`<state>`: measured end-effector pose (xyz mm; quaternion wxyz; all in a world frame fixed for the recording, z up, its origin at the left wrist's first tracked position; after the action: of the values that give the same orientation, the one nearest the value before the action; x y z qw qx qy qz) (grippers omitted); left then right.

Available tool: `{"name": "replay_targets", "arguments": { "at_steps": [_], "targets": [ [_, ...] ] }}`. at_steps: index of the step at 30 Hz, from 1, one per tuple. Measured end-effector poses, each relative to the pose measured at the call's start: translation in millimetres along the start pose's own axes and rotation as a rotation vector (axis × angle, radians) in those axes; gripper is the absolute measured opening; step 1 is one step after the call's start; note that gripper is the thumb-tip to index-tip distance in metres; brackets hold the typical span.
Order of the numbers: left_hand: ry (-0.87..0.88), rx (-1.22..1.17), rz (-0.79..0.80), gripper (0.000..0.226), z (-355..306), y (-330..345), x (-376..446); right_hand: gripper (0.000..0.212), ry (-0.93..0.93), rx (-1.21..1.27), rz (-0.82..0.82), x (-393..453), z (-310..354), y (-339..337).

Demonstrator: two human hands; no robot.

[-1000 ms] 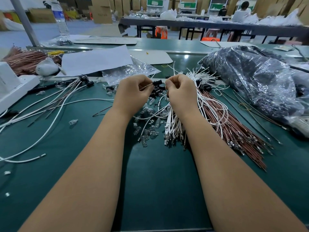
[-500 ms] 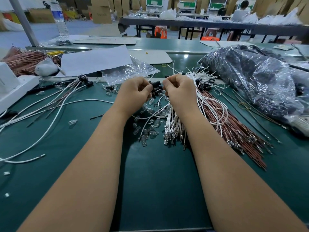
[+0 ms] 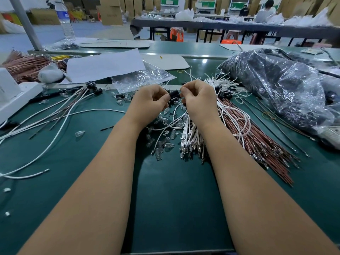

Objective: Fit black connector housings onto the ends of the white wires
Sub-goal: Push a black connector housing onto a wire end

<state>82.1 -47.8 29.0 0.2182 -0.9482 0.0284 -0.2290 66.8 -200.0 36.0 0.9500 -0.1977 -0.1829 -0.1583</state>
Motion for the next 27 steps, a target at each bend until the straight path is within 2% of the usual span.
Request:
{"name": "replay_targets", "arguments": {
  "at_steps": [6, 13, 19, 22, 27],
  "targets": [
    [-0.032, -0.053, 0.009, 0.009, 1.7, 2.7, 0.2, 0.006, -0.014, -0.030, 0.017, 0.9, 0.8, 4.1],
    [-0.032, -0.106, 0.009, 0.007, 1.2, 3.0, -0.1, 0.003, -0.036, -0.041, -0.036, -1.0, 2.0, -2.2],
    [-0.020, -0.064, -0.076, 0.014, 1.7, -4.7, 0.0, 0.013, -0.079, -0.049, -0.011, -4.2, 7.4, 3.2],
    [-0.021, -0.028, -0.112, 0.009, 2.5, -8.1, 0.7, 0.009, -0.133, -0.092, -0.031, -6.1, 13.0, 3.5],
    [-0.045, -0.023, -0.035, 0.007, -1.3, -2.8, 2.6, 0.005, -0.158, -0.153, -0.049, -5.3, 15.2, 1.2]
  ]
}}
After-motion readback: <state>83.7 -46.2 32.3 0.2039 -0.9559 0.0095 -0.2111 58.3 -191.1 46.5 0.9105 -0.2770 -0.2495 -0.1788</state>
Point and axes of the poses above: each hand's wrist, its own x-axis towards the middle knuckle, its own y-axis out of the palm, z = x × y, the point moved 10 cm from there along x, towards the middle knuckle, and after that the axes turned 3 degrees about -x, right-handed, at the moved point
